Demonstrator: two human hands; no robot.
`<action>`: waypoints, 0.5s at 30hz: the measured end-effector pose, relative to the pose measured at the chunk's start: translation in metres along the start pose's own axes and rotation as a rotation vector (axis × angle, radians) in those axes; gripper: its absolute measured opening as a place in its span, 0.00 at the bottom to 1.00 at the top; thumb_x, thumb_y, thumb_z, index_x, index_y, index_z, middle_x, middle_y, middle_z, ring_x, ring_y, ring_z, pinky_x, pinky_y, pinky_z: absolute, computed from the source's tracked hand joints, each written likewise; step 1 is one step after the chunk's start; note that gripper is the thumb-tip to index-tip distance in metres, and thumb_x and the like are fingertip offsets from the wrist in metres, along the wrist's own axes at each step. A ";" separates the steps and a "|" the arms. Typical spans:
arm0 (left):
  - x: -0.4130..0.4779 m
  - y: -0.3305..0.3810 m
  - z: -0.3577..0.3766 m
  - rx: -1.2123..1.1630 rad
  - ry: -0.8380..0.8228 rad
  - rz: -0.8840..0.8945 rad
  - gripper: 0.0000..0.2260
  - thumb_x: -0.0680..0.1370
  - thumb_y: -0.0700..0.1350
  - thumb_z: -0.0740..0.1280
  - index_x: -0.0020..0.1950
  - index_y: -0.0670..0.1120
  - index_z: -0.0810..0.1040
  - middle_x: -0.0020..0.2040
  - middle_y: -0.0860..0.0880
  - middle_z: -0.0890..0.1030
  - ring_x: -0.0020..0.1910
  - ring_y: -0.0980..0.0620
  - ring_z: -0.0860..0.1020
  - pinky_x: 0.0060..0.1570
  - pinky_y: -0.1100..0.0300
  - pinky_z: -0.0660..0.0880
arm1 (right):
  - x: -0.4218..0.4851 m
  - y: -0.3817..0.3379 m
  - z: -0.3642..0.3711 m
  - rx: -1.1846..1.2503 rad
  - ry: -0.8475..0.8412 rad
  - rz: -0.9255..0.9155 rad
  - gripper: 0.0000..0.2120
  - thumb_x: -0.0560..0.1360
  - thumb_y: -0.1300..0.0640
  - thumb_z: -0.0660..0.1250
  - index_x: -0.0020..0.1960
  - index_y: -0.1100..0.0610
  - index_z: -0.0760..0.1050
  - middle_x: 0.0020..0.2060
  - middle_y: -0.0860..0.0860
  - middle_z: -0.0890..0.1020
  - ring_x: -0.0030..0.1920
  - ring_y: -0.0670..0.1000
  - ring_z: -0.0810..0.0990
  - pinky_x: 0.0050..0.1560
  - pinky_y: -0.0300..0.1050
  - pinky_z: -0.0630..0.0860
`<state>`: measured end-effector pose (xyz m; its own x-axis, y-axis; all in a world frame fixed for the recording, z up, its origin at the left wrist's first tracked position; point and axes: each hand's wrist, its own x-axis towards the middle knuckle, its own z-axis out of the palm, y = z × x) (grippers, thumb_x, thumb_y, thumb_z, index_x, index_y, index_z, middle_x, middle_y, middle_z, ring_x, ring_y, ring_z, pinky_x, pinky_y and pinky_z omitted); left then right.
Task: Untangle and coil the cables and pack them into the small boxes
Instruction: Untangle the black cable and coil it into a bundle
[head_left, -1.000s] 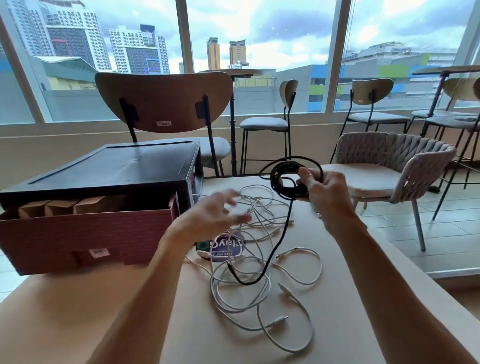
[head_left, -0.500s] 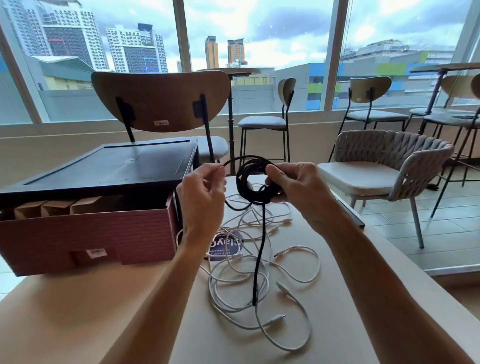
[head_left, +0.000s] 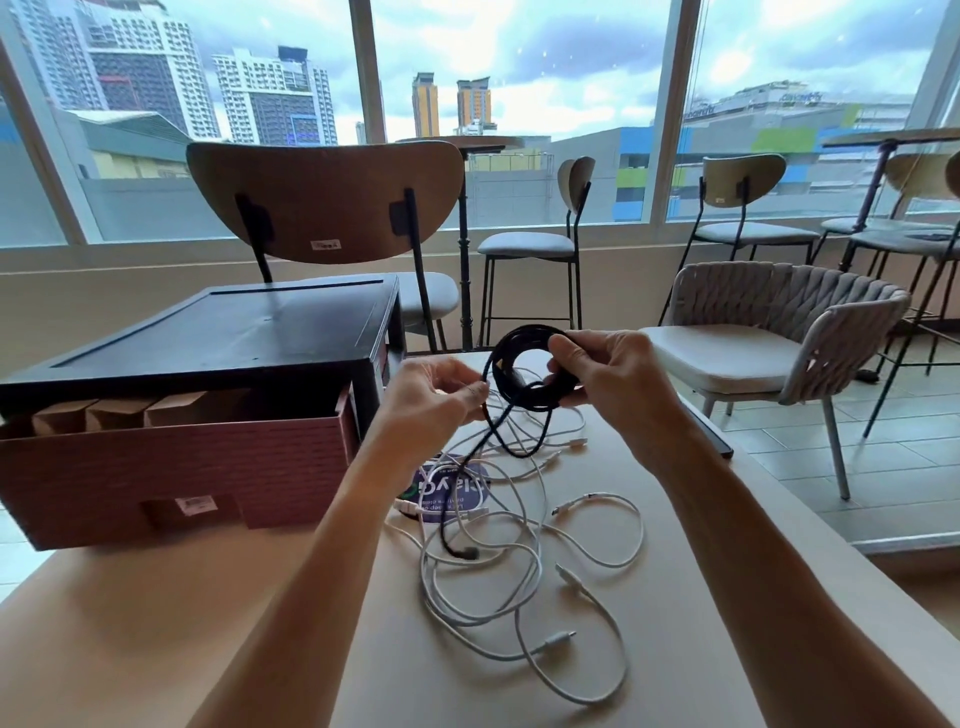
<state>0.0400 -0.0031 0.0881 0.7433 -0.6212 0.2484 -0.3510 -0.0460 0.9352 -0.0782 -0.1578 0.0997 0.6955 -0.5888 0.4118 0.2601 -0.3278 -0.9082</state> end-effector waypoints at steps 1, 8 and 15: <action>-0.001 0.000 0.001 0.045 -0.008 0.026 0.09 0.77 0.38 0.71 0.57 0.44 0.82 0.42 0.47 0.84 0.43 0.50 0.85 0.49 0.59 0.81 | 0.000 0.001 0.001 -0.003 -0.006 0.002 0.06 0.79 0.60 0.68 0.47 0.54 0.83 0.35 0.53 0.83 0.35 0.49 0.84 0.36 0.41 0.81; -0.008 0.010 0.020 0.443 0.081 0.315 0.21 0.83 0.36 0.56 0.77 0.44 0.66 0.67 0.42 0.78 0.63 0.48 0.78 0.57 0.75 0.71 | 0.000 0.003 0.006 -0.065 -0.031 -0.002 0.12 0.80 0.58 0.66 0.43 0.62 0.82 0.36 0.59 0.84 0.33 0.48 0.84 0.32 0.35 0.76; -0.002 0.014 0.019 0.254 0.028 0.256 0.22 0.81 0.52 0.53 0.71 0.45 0.75 0.66 0.48 0.79 0.60 0.63 0.75 0.53 0.72 0.67 | 0.000 0.003 0.007 -0.061 -0.054 -0.001 0.08 0.80 0.58 0.66 0.48 0.61 0.83 0.35 0.53 0.83 0.34 0.47 0.84 0.32 0.35 0.77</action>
<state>0.0223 -0.0173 0.0959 0.6272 -0.6158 0.4768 -0.6555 -0.0867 0.7502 -0.0724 -0.1533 0.0964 0.7307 -0.5485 0.4065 0.2206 -0.3738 -0.9009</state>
